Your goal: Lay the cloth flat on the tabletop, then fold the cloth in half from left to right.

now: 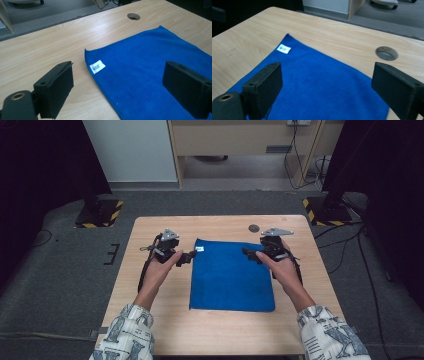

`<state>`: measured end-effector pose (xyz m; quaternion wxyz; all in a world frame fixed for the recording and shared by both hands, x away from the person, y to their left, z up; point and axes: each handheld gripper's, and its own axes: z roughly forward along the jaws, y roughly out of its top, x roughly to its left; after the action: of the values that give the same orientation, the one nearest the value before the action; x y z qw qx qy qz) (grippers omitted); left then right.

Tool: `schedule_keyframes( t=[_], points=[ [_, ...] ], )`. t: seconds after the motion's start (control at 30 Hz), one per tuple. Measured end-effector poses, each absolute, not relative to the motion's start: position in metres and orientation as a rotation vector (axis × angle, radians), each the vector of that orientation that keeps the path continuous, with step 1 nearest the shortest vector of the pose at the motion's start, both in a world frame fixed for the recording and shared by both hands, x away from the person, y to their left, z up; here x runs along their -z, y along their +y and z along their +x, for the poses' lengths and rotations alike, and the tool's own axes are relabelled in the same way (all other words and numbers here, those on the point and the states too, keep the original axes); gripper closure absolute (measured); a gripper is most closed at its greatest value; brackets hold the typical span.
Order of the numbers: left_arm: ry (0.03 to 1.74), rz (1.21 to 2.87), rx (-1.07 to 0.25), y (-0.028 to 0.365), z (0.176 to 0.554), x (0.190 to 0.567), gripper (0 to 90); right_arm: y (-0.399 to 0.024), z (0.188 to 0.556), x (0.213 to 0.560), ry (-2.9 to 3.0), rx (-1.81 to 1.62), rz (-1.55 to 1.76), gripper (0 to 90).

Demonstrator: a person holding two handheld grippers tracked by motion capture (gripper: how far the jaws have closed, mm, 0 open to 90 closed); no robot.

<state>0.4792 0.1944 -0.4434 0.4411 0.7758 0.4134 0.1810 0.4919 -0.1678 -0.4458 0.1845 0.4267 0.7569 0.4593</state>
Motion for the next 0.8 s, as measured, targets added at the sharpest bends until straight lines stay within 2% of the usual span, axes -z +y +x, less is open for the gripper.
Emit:
schedule_keyframes(
  t=[0.4, 0.6, 0.8],
  points=[
    [1.12, 1.88, -0.418, 0.225, 0.465, 0.471, 9.1, -0.111, 0.46, 0.459, 2.337, -1.276, 1.042, 17.7],
    [1.168, 1.874, -0.427, 0.235, 0.46, 0.481, 9.3, -0.087, 0.447, 0.465, 2.399, -1.285, 0.986, 26.2],
    [1.209, 1.86, -0.444, 0.245, 0.458, 0.488, 10.2, -0.067, 0.435, 0.463, 2.445, -1.32, 0.911, 39.7]
  ],
)
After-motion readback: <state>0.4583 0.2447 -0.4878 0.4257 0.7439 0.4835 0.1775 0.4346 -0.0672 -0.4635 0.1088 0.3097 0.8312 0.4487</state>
